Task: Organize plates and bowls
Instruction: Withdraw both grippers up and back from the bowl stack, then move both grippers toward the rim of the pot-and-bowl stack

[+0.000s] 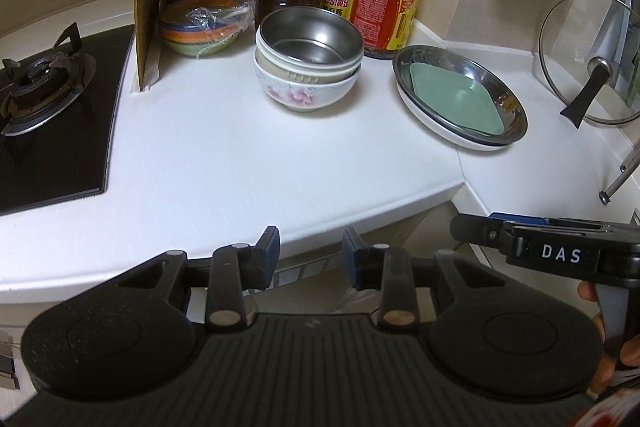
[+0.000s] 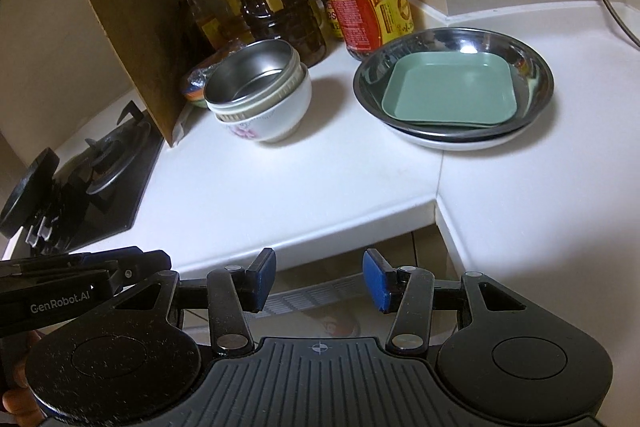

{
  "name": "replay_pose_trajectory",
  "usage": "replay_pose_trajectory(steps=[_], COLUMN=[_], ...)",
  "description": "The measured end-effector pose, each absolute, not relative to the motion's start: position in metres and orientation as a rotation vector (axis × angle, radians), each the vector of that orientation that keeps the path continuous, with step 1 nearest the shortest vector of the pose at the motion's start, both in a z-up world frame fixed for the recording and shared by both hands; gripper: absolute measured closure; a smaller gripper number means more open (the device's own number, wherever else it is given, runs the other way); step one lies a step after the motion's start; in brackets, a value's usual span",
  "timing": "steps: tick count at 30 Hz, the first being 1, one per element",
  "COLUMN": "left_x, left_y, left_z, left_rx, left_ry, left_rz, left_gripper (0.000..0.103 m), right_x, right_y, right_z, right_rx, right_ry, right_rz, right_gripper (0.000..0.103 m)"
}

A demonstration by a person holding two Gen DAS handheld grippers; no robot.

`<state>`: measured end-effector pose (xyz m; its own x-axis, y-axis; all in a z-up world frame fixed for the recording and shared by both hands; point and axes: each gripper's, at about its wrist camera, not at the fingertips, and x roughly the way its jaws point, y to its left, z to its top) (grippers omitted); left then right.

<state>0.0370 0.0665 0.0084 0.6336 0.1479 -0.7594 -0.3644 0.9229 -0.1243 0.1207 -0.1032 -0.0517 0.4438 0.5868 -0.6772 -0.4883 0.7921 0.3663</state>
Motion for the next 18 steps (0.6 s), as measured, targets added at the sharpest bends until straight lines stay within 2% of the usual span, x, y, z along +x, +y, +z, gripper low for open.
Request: replay_pose_trajectory(steps=[18], left_x=[0.025], left_y=[0.038], left_z=[0.012], left_rx=[-0.275], left_ry=[0.827], left_rz=[0.324], left_gripper=[0.073], right_x=[0.108], right_y=[-0.136], right_z=[-0.051], right_rx=[0.132], right_ry=[0.876], right_rz=[0.662], right_gripper=[0.054])
